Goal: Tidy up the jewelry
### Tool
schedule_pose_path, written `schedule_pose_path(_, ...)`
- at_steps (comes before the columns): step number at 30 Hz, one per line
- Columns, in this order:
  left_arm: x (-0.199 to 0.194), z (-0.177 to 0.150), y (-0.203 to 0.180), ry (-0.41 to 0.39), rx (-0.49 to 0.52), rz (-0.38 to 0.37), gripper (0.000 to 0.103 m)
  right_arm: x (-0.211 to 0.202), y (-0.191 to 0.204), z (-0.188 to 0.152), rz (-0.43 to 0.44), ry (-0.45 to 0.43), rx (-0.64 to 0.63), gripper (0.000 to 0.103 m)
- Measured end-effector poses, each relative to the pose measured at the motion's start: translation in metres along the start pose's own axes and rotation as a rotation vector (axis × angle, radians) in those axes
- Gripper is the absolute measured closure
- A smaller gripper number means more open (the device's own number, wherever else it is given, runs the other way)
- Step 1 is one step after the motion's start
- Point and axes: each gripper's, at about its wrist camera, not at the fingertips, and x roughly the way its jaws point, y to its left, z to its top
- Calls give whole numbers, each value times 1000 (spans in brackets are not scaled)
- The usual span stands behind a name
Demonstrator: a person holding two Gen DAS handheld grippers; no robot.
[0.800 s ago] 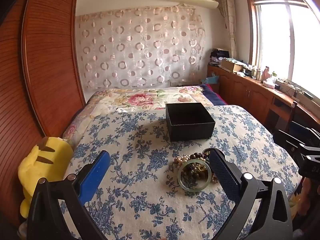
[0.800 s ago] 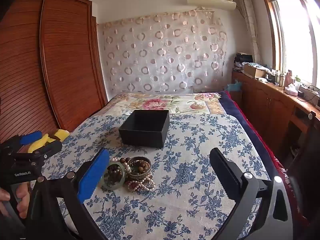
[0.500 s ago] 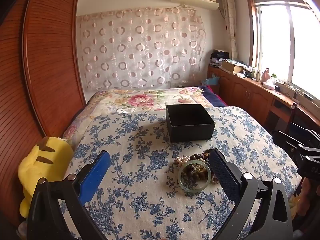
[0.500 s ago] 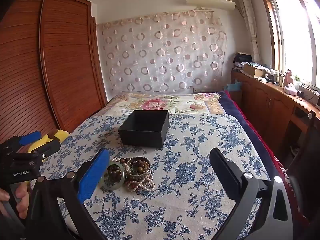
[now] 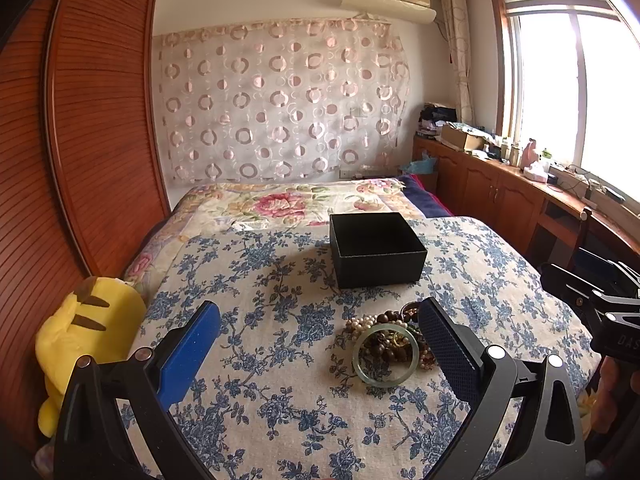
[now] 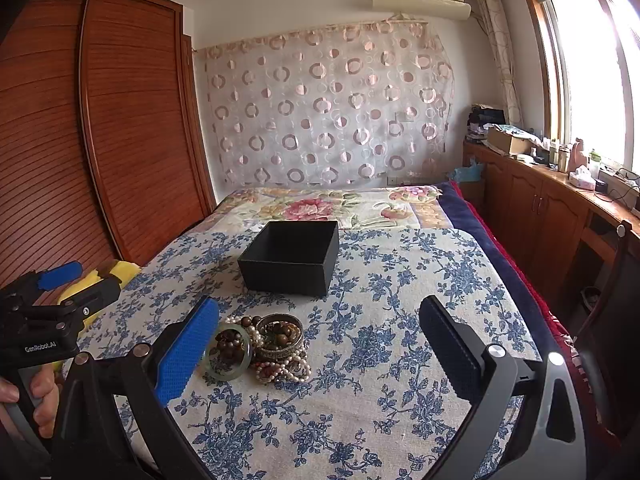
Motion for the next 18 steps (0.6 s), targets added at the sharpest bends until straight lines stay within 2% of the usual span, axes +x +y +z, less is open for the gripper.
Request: schedule_pose_path(18, -1, 2, -1, -5, -7, 0, 7, 3, -1, -2, 0, 4, 6, 2)
